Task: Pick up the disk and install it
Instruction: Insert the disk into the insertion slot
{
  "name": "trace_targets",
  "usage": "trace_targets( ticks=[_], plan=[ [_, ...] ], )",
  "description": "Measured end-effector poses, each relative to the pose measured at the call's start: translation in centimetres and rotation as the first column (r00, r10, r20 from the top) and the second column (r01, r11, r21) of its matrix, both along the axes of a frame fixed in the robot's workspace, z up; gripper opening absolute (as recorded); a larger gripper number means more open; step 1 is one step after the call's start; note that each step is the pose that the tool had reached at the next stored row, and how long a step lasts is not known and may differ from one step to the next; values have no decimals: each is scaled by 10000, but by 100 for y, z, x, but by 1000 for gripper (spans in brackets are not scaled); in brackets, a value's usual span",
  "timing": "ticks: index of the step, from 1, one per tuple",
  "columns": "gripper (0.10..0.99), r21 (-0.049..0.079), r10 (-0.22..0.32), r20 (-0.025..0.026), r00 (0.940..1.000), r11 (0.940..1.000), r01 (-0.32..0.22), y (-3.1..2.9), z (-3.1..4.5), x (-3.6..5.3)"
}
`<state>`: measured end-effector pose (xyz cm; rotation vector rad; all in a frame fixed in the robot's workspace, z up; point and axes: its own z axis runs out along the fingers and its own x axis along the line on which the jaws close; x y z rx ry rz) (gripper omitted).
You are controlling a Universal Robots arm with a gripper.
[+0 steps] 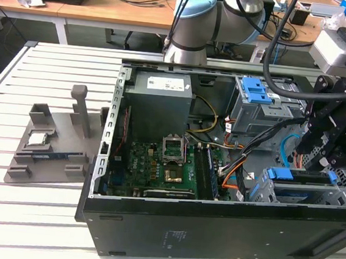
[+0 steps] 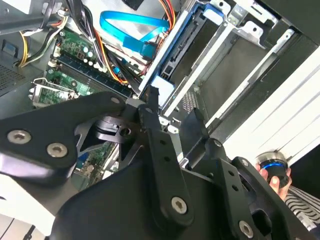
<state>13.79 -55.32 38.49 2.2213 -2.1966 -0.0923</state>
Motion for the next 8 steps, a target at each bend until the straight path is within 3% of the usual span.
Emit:
trace_targets(
  ticks=[2, 4, 7, 8],
  plan=[
    [361, -1, 0, 0, 10000, 10000, 0, 0, -1, 0],
    [361, 0, 0, 0, 10000, 10000, 0, 0, -1, 0],
    [180, 1, 0, 0, 10000, 10000, 0, 0, -3, 0],
    [180, 0, -1, 0, 10000, 10000, 1, 0, -3, 0]
  ],
)
